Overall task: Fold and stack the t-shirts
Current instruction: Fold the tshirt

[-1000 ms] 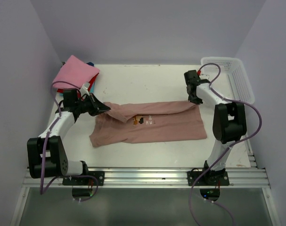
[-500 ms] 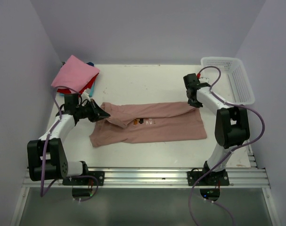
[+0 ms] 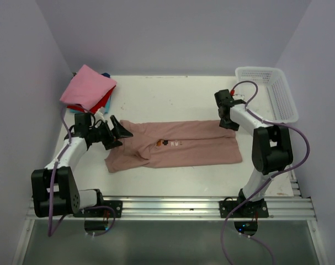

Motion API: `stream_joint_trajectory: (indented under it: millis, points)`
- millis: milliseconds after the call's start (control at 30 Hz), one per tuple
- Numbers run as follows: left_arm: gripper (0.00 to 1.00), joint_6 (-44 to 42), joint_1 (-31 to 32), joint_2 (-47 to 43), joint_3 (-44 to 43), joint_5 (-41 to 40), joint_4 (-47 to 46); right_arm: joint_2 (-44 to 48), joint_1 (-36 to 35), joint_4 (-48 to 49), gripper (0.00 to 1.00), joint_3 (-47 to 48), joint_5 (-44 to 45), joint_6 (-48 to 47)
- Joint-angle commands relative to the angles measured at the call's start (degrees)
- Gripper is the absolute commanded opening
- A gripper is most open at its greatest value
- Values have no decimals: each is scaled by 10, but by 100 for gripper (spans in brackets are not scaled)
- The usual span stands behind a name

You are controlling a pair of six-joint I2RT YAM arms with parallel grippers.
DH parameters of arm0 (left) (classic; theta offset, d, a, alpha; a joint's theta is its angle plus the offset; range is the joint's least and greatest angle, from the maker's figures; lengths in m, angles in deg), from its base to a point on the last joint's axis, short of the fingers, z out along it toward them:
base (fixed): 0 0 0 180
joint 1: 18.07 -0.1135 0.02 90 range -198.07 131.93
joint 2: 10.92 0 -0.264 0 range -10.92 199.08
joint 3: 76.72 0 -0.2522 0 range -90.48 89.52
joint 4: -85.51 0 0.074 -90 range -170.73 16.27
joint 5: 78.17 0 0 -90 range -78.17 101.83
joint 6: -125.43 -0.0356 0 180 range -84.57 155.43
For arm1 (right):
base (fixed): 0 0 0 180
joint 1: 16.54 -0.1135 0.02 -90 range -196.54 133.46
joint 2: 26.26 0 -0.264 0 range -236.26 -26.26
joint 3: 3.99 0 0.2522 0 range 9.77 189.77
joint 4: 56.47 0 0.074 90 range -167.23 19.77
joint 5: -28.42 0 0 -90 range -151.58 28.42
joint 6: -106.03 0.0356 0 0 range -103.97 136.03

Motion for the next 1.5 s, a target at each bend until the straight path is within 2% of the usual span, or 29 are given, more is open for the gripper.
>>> stream_joint_trajectory:
  millis: [0,33,133,233,300,333,367,400,433,467,533,567,700,867,1000,1167,1300,1467]
  points:
    - [100,1,-6,-53,-1,-4,11,39,-4,-4,47,7,10,9]
    - [100,5,-6,-65,-4,-10,11,45,-6,-6,53,8,10,8]
    - [100,19,-6,-98,-25,-19,13,66,-8,-9,63,16,4,3]
    - [100,34,-6,-100,-38,-19,-17,75,-8,-4,66,28,0,-5]
    - [100,59,-6,-85,-37,-13,-50,62,-8,-5,66,44,0,-10]
    - [100,70,-6,-71,-35,-8,-96,53,-8,-3,63,50,-8,-12]
    - [100,91,-6,-62,-32,-5,-120,44,-7,5,57,57,-13,-20]
    - [98,101,-6,-50,-31,-2,-145,33,-7,5,40,64,-17,-25]
    - [93,108,-6,-21,-31,12,-205,7,-8,2,0,74,-22,-25]
    - [68,120,-6,-6,-31,20,-230,-3,-7,0,0,91,-28,-24]
    - [29,135,-6,34,-34,48,-305,-25,-8,7,0,97,-42,-24]
    - [0,149,-6,77,-41,53,-322,-32,-8,11,0,104,-50,-21]
    - [0,176,-2,170,-53,76,-407,-62,-8,22,0,115,-76,-21]
    - [0,191,-1,240,-48,82,-434,-84,-7,38,0,102,-90,-25]
    - [0,160,-1,256,-55,34,-354,-92,-8,53,0,91,-101,-25]
    - [0,139,-1,278,-68,0,-306,-107,-8,62,0,92,-116,-27]
    - [0,105,-1,275,-93,-97,-212,-107,-8,70,0,86,-123,-27]
    - [0,80,1,273,-118,-175,-160,-93,-8,85,0,66,-137,-26]
